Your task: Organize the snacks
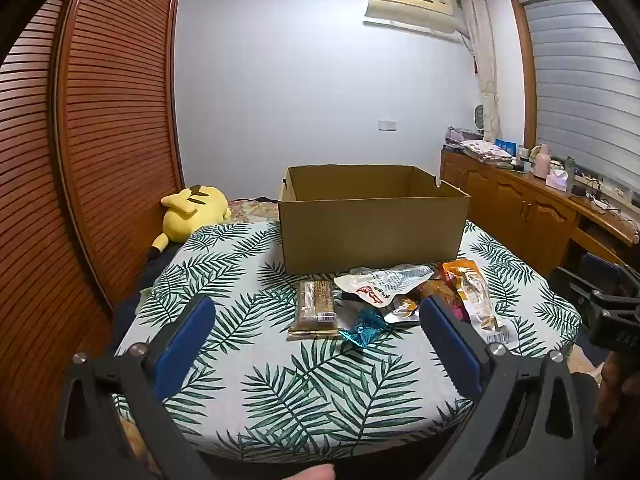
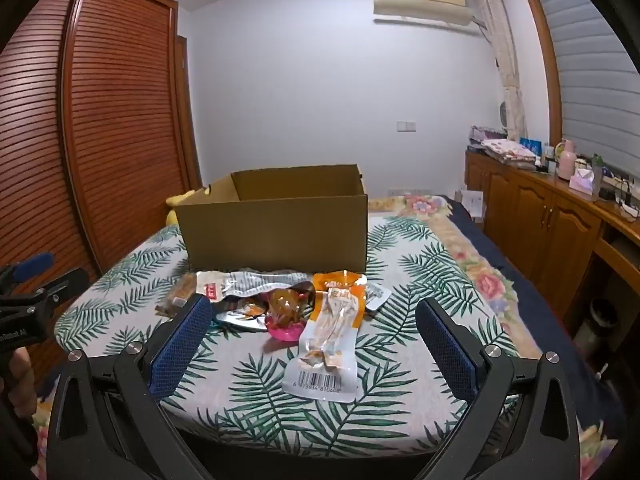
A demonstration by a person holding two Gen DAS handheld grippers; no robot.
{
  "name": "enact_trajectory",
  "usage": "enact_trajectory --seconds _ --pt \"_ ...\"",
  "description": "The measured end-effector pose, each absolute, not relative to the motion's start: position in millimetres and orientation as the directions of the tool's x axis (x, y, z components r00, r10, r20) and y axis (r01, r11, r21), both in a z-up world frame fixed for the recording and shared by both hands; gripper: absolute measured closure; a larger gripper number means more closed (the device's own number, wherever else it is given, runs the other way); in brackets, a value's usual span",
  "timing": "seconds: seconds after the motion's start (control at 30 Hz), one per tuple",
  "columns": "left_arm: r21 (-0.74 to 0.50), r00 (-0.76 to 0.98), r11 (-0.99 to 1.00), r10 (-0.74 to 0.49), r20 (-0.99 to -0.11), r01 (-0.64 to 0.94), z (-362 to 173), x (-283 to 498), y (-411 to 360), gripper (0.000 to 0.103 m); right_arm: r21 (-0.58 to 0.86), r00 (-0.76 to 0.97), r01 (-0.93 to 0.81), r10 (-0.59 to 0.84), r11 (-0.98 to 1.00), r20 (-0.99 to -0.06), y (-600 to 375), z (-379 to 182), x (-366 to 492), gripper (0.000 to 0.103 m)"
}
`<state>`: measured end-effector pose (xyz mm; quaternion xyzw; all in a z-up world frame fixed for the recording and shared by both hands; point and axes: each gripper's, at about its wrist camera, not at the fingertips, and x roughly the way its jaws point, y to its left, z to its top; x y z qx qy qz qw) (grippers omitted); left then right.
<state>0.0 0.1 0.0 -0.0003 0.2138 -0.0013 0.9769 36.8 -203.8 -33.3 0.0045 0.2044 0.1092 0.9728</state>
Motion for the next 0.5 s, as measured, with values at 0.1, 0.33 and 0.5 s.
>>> enact_trajectory --seconds 0.1,0.33,0.5 --pt "0.0 0.909 1.0 -0.004 -0.418 0.005 0.1 0.0 0.4 0.0 0.052 0.893 -0.212 0.215 0.976 -0.395 -203.7 -33.7 36.6 0.0" --pt "-0.001 0.911 1.0 0.0 -0.413 0.0 1.3 0.1 5.1 0.0 0.05 0.894 -0.21 0.212 0.976 -0.395 -203.5 -33.4 36.5 0.0" --pt "0.009 0.911 1.0 0.003 -0.412 0.001 3.8 -1.4 -4.7 0.0 0.048 0.894 -0.208 0.21 0.977 -0.395 -203.4 -36.4 36.9 0.0"
